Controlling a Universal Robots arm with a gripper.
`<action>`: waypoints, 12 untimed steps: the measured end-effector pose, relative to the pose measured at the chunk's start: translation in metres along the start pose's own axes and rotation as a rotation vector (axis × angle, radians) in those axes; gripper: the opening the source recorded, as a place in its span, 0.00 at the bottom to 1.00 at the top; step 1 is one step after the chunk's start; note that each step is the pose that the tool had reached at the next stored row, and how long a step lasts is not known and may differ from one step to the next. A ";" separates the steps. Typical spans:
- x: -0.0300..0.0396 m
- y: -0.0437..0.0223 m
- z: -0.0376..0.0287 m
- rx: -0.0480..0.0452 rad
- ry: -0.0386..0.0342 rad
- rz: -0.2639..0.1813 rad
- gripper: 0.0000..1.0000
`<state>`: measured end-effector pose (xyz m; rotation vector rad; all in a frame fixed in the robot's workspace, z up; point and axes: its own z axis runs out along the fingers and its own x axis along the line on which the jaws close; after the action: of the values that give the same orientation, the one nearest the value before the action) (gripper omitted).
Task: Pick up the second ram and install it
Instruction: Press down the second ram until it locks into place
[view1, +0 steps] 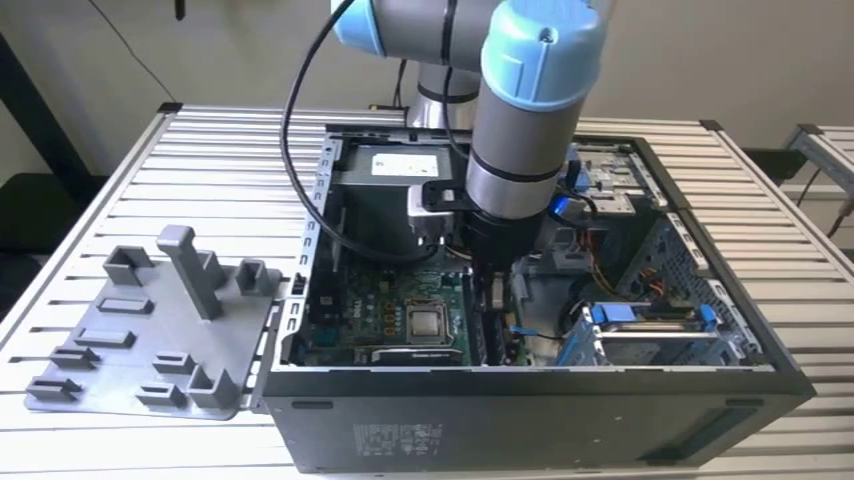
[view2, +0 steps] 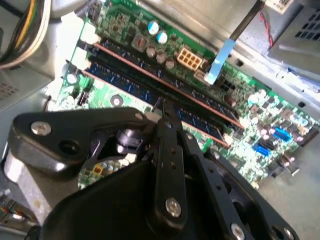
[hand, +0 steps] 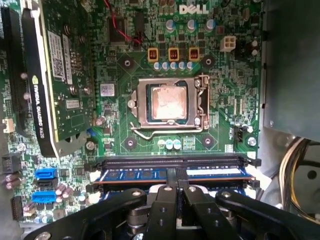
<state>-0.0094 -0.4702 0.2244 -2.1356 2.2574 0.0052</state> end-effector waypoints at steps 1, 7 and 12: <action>0.0001 0.0000 -0.0046 -0.0004 0.0020 0.000 0.11; -0.0001 -0.0005 -0.0266 -0.0006 0.0029 0.000 0.11; -0.0005 -0.0007 -0.0397 -0.0006 0.0029 0.000 0.11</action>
<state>-0.0095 -0.4708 0.2641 -2.1375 2.2589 0.0028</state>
